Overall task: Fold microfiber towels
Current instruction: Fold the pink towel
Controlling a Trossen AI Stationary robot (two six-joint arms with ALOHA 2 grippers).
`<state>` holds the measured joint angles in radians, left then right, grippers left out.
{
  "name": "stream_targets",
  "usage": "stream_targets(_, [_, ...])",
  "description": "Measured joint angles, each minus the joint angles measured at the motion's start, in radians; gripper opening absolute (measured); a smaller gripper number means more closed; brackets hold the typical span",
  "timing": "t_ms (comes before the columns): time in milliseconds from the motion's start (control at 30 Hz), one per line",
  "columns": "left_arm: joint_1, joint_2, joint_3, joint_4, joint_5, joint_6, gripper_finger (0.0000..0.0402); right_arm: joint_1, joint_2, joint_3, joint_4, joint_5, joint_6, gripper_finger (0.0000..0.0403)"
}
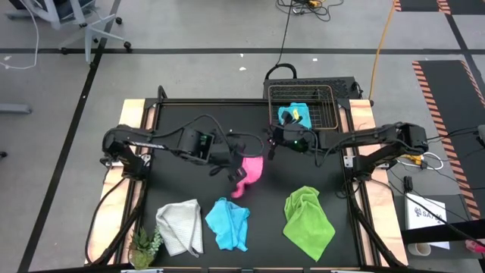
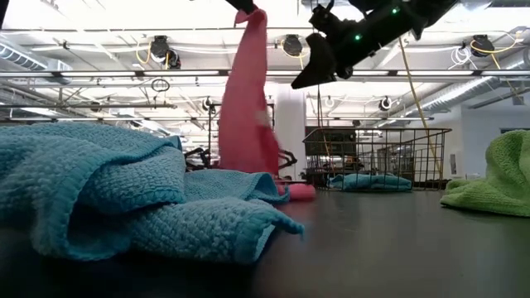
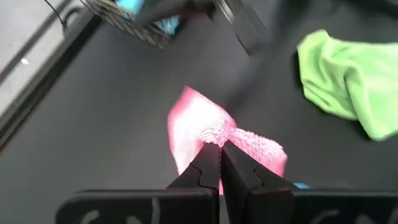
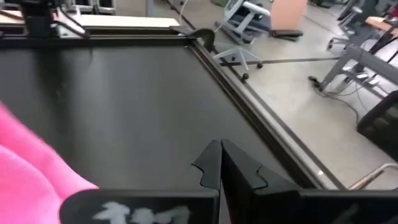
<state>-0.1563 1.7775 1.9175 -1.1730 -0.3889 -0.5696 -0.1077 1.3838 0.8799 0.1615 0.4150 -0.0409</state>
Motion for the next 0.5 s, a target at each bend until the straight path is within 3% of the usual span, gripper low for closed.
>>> stream_targets(500, [0.089,0.000,0.000,0.060,-0.011,0.065,0.0004,0.173,0.000,0.000,-0.037,-0.029,0.092,0.0001])
